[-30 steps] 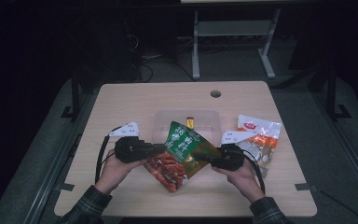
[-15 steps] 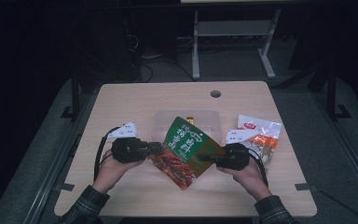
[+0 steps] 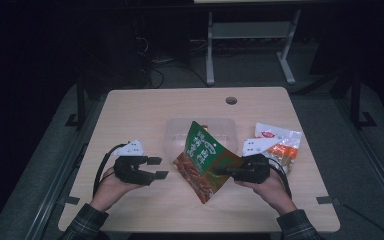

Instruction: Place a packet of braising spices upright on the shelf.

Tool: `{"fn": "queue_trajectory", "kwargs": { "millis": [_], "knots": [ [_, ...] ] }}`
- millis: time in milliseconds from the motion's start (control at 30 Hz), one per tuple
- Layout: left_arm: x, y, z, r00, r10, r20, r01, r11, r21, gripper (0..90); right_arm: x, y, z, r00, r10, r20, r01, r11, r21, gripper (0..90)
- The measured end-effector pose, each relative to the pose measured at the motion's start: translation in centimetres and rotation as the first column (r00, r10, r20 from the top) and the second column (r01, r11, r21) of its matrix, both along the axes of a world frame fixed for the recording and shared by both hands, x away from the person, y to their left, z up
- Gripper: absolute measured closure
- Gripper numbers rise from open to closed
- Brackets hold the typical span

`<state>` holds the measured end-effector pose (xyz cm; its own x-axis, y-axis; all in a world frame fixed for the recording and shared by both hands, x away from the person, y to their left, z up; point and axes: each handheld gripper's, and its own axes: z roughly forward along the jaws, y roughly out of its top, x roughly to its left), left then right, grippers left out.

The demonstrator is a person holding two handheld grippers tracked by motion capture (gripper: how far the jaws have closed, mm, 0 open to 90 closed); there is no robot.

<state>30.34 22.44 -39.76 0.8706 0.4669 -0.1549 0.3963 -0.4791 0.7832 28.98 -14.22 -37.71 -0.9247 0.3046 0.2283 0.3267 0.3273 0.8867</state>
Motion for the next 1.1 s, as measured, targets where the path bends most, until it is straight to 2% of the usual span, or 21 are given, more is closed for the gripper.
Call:
{"fn": "queue_trajectory", "kwargs": {
  "millis": [133, 333, 533, 667, 767, 900, 1100],
  "knots": [
    [-0.3, 0.6, -0.9, 0.9999, 0.011, 0.003, -0.011, 0.9994, 0.034, 29.9, -0.2, 0.3, 0.8, 0.9998, 0.011, 0.018, -0.011, 0.9999, -0.003, 89.8],
    [-0.8, 1.3, -2.6, 0.9993, 0.012, -0.036, -0.010, 0.9976, 0.068, 22.3, -0.2, 0.5, 2.0, 0.9992, 0.017, 0.036, -0.017, 0.9998, 0.009, 89.8],
    [-1.0, 1.7, -3.8, 0.9972, 0.024, -0.071, -0.017, 0.9945, 0.103, 17.9, 0.3, 0.8, 3.5, 0.9984, 0.013, 0.056, -0.013, 0.9999, -0.002, 89.7],
    [-0.7, 1.7, -4.2, 0.9981, 0.024, -0.057, -0.017, 0.9919, 0.126, 16.6, 0.8, 1.0, 4.4, 0.9979, -0.001, 0.065, 0.001, 1.0000, -0.002, 89.7],
    [-0.6, 1.7, -4.6, 0.9978, 0.030, -0.060, -0.022, 0.9914, 0.129, 16.6, 1.3, 1.2, 5.1, 0.9969, -0.012, 0.077, 0.012, 0.9999, 0.006, 89.7],
    [-0.5, 1.7, -4.8, 0.9975, 0.031, -0.064, -0.022, 0.9898, 0.141, 16.6, 2.1, 1.5, 6.2, 0.9952, -0.030, 0.093, 0.031, 0.9995, -0.010, 89.7],
    [-0.4, 1.8, -4.8, 0.9982, 0.033, -0.049, -0.027, 0.9912, 0.130, 16.6, 3.7, 2.3, 7.3, 0.9938, -0.043, 0.103, 0.045, 0.9987, -0.024, 89.7]
  ]
}}
